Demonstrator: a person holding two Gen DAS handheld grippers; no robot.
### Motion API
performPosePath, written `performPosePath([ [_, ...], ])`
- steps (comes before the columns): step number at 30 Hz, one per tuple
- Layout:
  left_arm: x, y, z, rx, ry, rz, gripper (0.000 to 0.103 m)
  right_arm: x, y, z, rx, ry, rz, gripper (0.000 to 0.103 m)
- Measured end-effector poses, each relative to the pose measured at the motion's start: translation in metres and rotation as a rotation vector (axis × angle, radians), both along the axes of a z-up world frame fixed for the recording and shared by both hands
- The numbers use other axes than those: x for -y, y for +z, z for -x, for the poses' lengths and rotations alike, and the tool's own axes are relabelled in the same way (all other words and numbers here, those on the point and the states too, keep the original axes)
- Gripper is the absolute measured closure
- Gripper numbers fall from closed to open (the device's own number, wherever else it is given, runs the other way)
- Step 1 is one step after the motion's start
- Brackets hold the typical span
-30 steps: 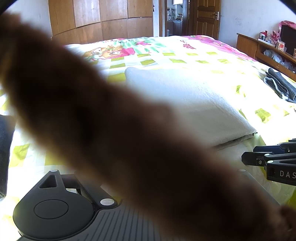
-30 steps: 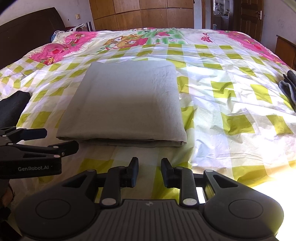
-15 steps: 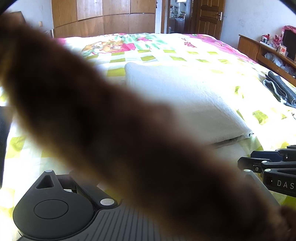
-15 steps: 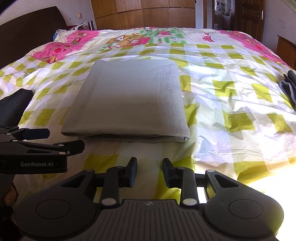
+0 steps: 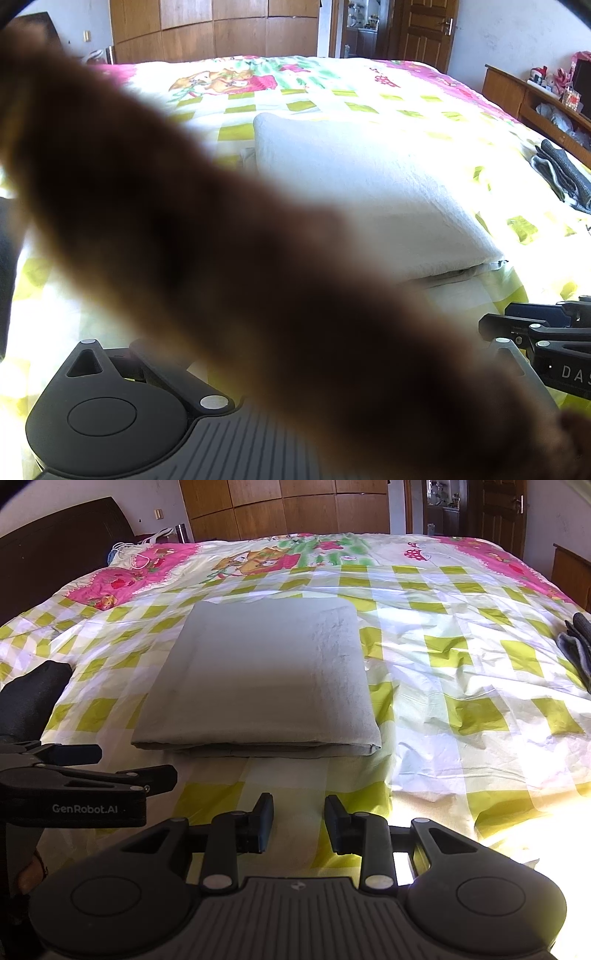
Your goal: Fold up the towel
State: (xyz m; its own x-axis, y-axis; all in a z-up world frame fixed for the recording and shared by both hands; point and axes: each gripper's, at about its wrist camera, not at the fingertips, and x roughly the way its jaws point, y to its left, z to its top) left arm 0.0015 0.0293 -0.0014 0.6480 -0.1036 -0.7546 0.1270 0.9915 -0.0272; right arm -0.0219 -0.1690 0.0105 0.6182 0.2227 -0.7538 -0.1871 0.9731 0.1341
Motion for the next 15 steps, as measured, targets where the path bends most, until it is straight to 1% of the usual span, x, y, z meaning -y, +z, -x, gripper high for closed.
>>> performPosePath([
  [5,0.005,-0.002,-0.001,-0.018,-0.003,-0.028,0.000,0.000,0.000,0.001,-0.006,0.007,-0.018,0.058],
  [12,0.010,-0.005,0.000,-0.043,-0.021,-0.012,0.000,-0.003,0.000,0.001,-0.014,0.022,-0.026,0.057],
  [15,0.013,-0.005,0.002,-0.044,-0.032,-0.017,0.000,-0.002,-0.001,0.000,-0.016,0.023,-0.028,0.056],
])
